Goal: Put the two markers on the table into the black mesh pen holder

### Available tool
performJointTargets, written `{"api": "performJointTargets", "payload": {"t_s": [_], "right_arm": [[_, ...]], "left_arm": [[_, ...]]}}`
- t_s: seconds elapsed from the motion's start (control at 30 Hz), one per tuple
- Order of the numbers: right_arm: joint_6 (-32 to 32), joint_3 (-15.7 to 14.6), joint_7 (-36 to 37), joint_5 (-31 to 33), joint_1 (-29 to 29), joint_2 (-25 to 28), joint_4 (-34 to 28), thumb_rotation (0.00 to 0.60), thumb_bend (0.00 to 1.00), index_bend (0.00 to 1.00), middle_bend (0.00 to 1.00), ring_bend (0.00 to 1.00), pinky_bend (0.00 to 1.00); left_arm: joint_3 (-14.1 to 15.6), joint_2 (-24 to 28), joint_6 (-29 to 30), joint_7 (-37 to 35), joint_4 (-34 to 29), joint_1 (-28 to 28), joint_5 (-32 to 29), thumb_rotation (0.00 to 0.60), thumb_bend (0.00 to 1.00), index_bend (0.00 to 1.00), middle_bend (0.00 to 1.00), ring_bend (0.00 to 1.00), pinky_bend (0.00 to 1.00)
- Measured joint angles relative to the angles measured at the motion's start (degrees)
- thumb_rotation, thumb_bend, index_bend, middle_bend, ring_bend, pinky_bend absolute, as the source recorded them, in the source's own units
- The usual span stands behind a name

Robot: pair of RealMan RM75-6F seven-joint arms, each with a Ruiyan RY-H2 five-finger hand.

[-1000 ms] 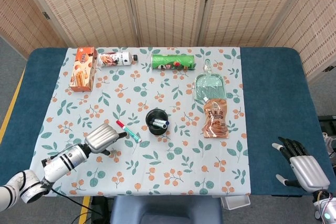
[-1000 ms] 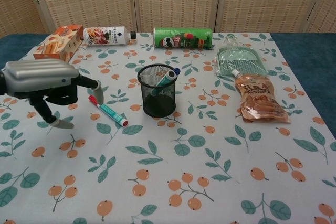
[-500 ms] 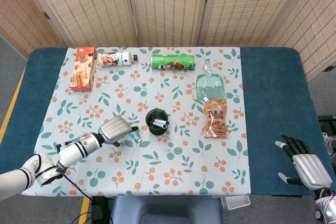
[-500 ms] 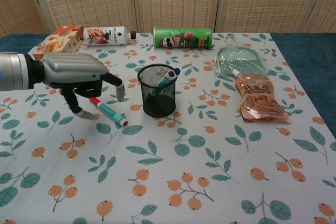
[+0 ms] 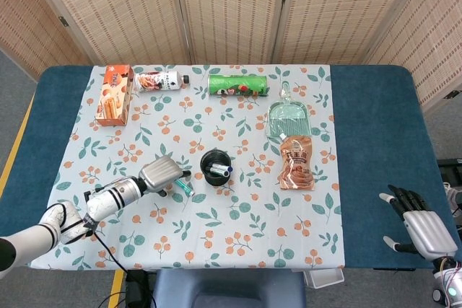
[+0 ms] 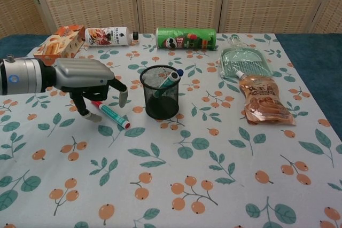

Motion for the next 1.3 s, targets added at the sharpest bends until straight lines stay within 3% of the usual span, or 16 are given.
{"api": "performJointTargets", "payload": {"t_s": [0.43,1.13,1.3], "right_arm": [[-0.34,0.22,0.34,0.40,0.18,0.06,0.18,0.600,0.21,0.12,0.00,0.00,0.00],[-0.46,0.32,0.17,0.32,0.37,-0.06,0.23,0.600,0.21,0.12,0.00,0.00,0.00],[-0.10,0.31,0.30,0.16,0.25,-0.01,0.22,0.600,0.21,0.12,0.00,0.00,0.00]], "left_arm": [[4.12,-6.22,3.05,-7.92,11.18,-1.29,1.36,0.600,0.28,0.43,0.97,0.94,0.96],[6.49,-10.93,7.02,-12.13,18.38,0.30,0.34,0.600,0.29,0.51,0.98,0.94,0.96],[6.85,-11.86,8.07,-12.50,19.65,0.87,0.21,0.600,0.30,0.60,0.98,0.94,0.96]]}}
